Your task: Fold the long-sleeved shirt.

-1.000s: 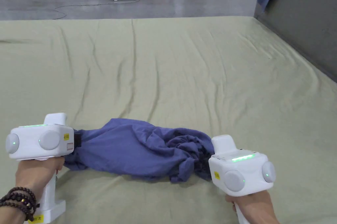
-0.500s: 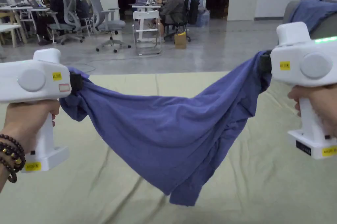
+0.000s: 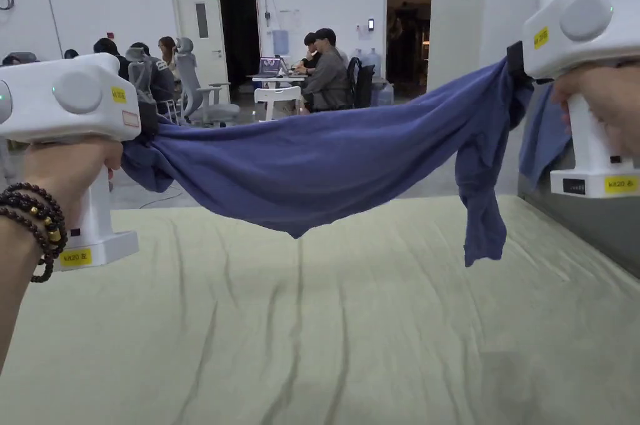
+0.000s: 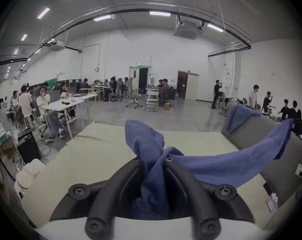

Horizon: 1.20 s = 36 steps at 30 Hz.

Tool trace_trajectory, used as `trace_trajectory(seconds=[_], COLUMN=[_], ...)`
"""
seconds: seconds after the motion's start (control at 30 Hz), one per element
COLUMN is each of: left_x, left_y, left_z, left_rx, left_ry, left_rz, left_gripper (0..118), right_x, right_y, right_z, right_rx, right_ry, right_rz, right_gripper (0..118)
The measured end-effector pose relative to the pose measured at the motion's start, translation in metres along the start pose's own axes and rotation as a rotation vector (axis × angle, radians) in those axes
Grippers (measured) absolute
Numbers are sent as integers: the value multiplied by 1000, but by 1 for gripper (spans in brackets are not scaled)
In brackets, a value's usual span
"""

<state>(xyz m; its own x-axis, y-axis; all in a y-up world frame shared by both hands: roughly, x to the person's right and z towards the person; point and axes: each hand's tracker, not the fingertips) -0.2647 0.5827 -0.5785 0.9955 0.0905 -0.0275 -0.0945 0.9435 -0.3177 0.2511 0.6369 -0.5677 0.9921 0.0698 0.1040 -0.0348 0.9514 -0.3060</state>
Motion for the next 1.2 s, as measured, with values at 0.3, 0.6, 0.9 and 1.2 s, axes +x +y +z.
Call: trace_trajectory(seconds=[0.3,0.6,0.9,1.2], left_x=[12,14,-9,-30], left_y=[-166,-247,-358,-457], left_z=[-74,-56,88,98], left_rx=[-269,-340,-405,-586], left_ry=[-52,-80,-92,-122], left_rz=[-44,-45,-206,-160], left_gripper=[11,11,11,29], right_x=[-7,-3,32,22], right_y=[-186,-271,-383,-501], right_z=[-86,-56,89,85], right_rx=[-294,-341,-483,-768], right_ry=[47,99,211,223], right_rz=[-47,20,74,170], right_gripper=[2,2,2,4])
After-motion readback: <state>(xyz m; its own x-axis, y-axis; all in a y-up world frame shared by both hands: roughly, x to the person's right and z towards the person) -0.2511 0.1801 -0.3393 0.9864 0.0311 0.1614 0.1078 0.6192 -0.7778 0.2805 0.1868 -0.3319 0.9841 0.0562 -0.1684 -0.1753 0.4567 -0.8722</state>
